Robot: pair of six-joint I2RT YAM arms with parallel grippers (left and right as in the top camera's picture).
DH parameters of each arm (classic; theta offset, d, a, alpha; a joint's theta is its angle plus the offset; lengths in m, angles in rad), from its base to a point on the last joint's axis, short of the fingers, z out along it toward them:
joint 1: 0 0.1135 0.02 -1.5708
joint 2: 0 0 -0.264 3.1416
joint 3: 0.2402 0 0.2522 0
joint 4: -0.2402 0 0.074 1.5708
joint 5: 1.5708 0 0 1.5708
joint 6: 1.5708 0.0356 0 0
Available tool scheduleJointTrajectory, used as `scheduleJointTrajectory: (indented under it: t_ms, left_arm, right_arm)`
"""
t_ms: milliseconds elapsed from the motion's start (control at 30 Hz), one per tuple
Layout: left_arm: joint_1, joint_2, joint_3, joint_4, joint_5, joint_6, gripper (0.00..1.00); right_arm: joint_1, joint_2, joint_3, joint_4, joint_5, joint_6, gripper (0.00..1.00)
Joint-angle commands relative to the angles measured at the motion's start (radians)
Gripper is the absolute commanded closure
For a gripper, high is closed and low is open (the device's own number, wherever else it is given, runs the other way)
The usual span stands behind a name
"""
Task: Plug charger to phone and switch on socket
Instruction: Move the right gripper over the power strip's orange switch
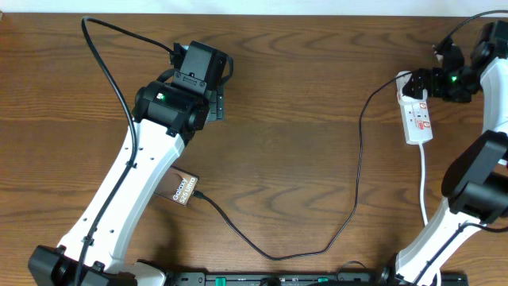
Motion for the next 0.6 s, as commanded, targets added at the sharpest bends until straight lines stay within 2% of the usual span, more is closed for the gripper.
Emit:
scheduleJointTrajectory:
  t_ms: [0, 400, 567]
  left_arm:
    - [0.001, -0.011, 0.02, -0.004, -0.019, 0.009, 0.08]
    - [0.001, -0.011, 0.02, -0.004, -0.019, 0.009, 0.09]
    - [0.001, -0.011, 0.02, -0.004, -0.019, 0.009, 0.09]
  right_arm:
    - [-0.001, 0.056, 0.009, 0.016, 0.011, -0.025, 0.01]
    - [-0.004, 0.154, 0.009, 0.071, -0.013, -0.024, 0.01]
    - [-0.004, 0.179, 0.009, 0.087, -0.08, -0.025, 0.01]
